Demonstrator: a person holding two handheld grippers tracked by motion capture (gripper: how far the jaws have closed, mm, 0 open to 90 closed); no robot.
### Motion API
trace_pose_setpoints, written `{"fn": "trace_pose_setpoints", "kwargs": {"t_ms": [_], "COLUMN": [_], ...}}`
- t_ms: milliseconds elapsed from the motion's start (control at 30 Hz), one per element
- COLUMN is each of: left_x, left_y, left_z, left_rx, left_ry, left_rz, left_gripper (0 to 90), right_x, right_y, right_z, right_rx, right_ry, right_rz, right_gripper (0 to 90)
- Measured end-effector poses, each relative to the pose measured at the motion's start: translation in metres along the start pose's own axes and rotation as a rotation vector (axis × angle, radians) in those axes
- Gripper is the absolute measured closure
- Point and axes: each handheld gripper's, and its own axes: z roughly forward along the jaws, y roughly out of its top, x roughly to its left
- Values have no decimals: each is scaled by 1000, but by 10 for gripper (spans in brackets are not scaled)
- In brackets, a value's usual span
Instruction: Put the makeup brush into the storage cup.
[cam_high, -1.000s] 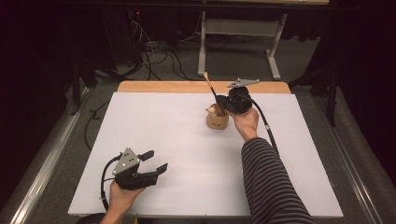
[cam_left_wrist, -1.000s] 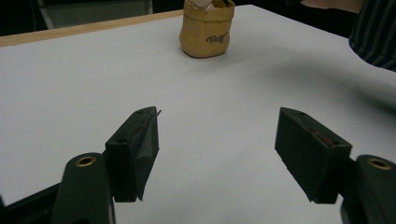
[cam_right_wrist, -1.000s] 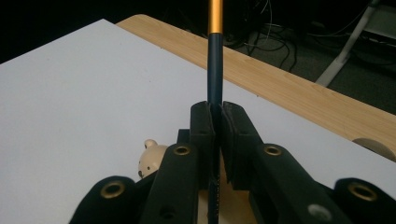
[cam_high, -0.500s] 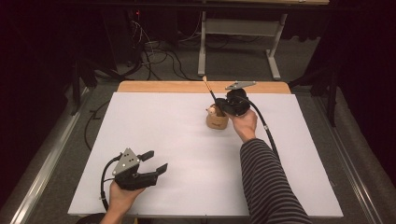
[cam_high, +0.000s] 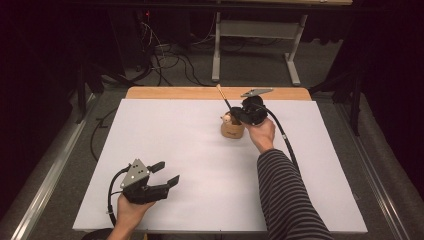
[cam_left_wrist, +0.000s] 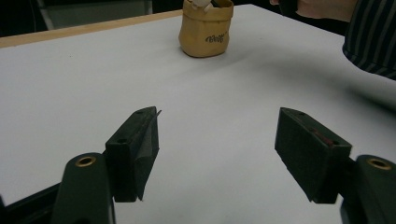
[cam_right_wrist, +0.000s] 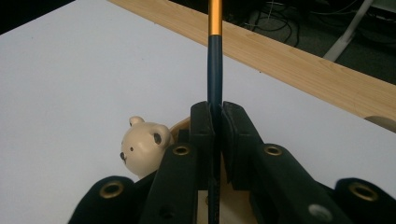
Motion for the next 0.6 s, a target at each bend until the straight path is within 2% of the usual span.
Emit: {"fn": "trace_pose_setpoints", "kwargs": {"t_ms": [200,433,600], "left_x": [0,0,0], "left_y": [0,0,0], "left_z": [0,0,0], "left_rx": [-1,-1,0], "left_ry": [0,0,1], "left_rz": [2,2,2], "left_gripper": [311,311,311], "right_x": [-1,-1,-1], "right_y": [-2,-2,-2], "right_z": [2,2,-3], "right_rx": [17,26,17], "right_ry": [-4,-1,2], "right_rz": [9,14,17], "right_gripper": [849,791,780]}}
